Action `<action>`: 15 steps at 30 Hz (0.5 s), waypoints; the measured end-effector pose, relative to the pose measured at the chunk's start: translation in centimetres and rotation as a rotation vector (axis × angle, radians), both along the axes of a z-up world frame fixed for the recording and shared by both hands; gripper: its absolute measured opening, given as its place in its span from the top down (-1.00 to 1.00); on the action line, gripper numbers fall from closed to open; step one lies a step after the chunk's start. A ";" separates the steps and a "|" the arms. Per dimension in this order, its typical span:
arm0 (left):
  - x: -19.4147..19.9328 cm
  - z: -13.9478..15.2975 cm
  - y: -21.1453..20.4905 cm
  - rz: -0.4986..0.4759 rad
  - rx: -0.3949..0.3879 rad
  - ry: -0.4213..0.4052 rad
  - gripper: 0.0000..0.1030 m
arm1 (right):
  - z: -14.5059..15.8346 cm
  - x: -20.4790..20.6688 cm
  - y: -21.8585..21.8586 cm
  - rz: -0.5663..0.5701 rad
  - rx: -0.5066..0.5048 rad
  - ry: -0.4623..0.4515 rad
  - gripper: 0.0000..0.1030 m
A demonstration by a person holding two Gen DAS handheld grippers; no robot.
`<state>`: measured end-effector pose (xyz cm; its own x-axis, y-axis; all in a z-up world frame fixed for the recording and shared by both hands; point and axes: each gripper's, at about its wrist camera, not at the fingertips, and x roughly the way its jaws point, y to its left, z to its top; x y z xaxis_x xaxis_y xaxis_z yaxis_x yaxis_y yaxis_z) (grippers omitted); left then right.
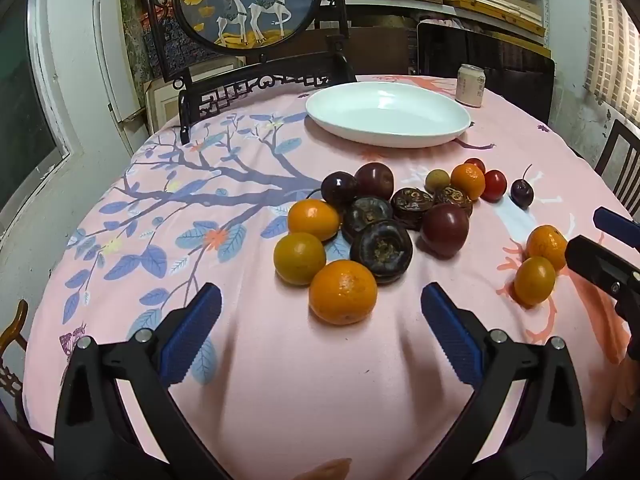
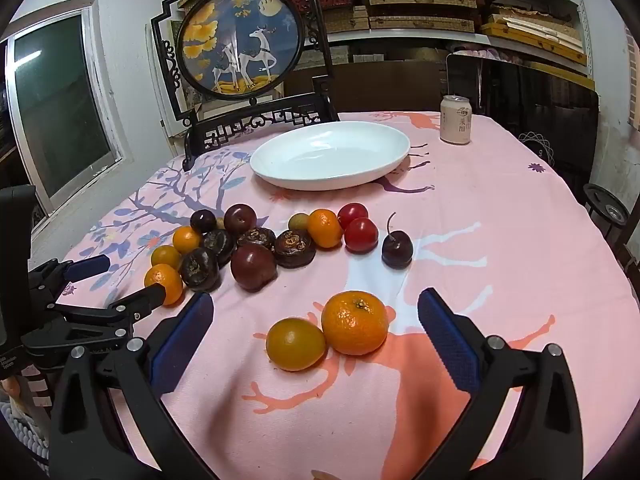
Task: Organize fruits
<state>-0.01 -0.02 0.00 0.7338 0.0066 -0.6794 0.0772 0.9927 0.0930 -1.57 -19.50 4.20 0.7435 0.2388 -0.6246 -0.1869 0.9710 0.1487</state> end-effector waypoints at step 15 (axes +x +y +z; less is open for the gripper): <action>-0.1 -0.2 0.1 -0.001 -0.014 0.008 -0.96 | -0.1 0.2 -0.1 -0.001 0.002 0.008 -0.97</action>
<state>-0.06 0.03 -0.17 0.7283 -0.0037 -0.6853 0.0790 0.9938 0.0786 -1.40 -19.57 4.14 0.7390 0.2394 -0.6298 -0.1852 0.9709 0.1517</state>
